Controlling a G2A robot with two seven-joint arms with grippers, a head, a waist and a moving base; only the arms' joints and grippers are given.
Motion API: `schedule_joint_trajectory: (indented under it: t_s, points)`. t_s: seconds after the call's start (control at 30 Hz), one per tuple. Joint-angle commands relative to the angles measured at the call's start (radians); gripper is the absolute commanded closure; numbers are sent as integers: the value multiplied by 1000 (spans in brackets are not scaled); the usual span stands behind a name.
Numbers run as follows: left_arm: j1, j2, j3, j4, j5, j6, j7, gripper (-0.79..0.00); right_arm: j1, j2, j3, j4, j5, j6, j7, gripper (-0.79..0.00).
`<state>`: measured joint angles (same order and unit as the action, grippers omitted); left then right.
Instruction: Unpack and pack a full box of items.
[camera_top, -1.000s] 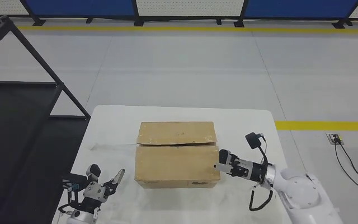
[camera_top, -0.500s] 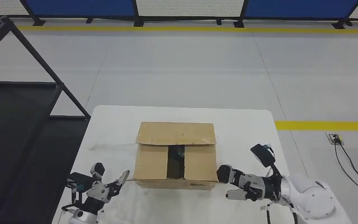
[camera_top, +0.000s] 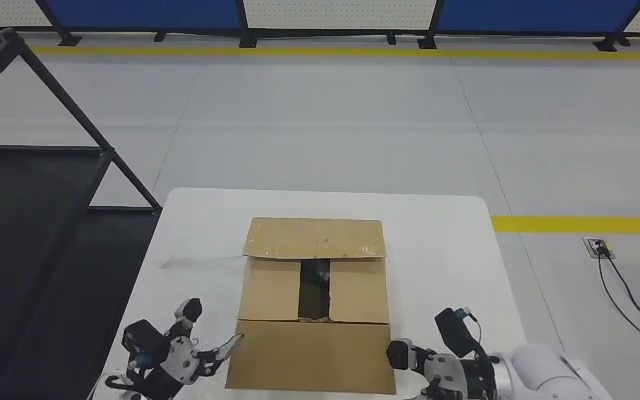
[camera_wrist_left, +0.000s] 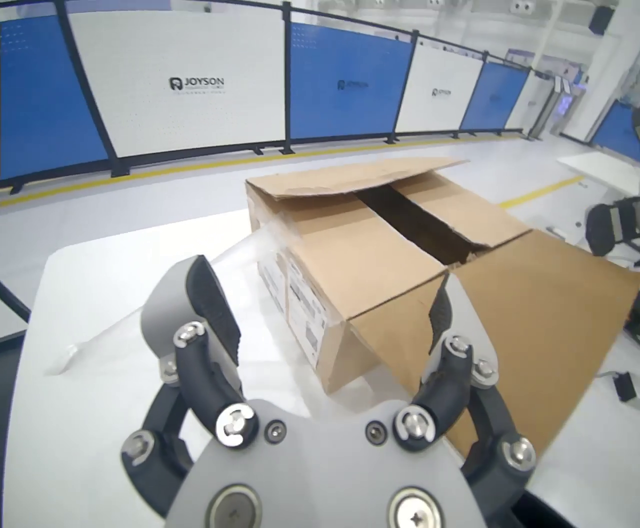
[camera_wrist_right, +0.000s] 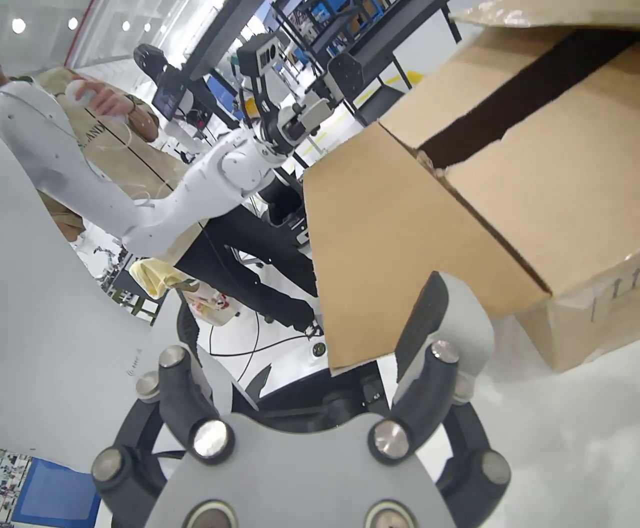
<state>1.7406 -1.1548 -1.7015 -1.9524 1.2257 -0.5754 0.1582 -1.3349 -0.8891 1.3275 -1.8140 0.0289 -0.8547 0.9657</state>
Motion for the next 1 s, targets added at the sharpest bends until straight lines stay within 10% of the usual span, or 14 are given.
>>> schedule_joint_trajectory:
  t_s: [0.0,0.97]
  points:
    - [1,3,10,7,40,-24,-13,-785,5,16,-22,27,-22,-20,-21,-785]
    - [-88,6,98,103,71,52,-170,-785,69,58,-104,137,127,-78,-171,-785]
